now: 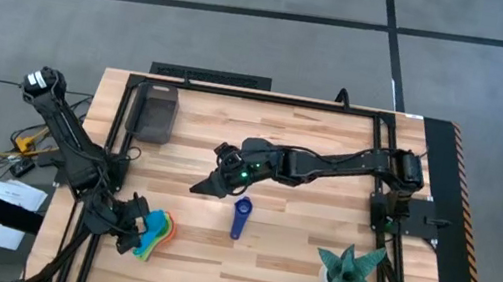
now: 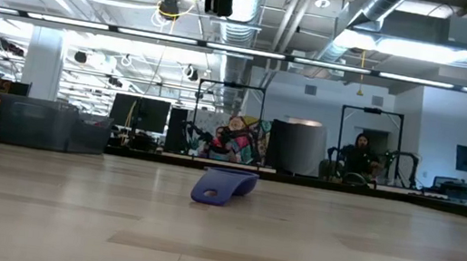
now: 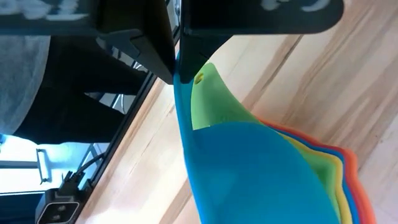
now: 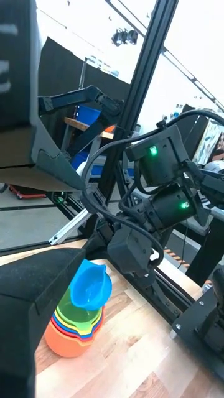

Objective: Nest measuring cups in basket
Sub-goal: Stack the light blue measuring cup on top of the light green measuring cup

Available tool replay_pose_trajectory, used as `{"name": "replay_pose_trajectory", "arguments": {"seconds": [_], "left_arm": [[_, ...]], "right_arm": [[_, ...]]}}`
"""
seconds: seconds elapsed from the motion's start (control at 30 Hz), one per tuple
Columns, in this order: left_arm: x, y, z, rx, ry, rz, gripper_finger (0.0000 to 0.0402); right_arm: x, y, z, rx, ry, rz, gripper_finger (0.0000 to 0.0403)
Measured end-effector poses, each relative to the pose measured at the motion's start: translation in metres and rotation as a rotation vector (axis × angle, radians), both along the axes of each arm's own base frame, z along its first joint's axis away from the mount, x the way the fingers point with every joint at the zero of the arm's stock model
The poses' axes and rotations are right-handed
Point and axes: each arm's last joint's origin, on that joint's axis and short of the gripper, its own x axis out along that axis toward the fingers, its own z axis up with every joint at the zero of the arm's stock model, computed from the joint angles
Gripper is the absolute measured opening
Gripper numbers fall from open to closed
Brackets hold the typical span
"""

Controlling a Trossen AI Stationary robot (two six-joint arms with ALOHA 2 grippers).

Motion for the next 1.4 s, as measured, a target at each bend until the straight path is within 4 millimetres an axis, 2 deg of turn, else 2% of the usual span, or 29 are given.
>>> {"name": "replay_pose_trajectory", "arguments": {"seconds": [0.5, 0.7, 0.87, 1.17, 1.4], "left_arm": [[0.0, 0.0, 0.0, -0.006, 0.002, 0.002, 0.0067], [-0.006, 0.005, -0.008, -0.014, 0.183, 0.073, 0.0082], [-0.005, 0.004, -0.004, -0.041, 0.181, 0.121, 0.0074], [0.004, 0.0, 0.034, 0.014, 0.021, 0.14, 0.0009], [0.029, -0.016, 0.034, 0.135, 0.022, 0.056, 0.0]], "right_arm": [[0.0, 0.0, 0.0, 0.0, 0.001, 0.0, 0.0179], [0.0, 0.0, 0.0, 0.0, 0.002, 0.0, 0.0187], [0.0, 0.001, 0.0, -0.003, 0.004, 0.003, 0.0185], [-0.002, 0.004, -0.007, -0.075, 0.046, 0.022, 0.0178], [-0.005, -0.013, -0.008, -0.135, 0.079, -0.002, 0.0172]]}}
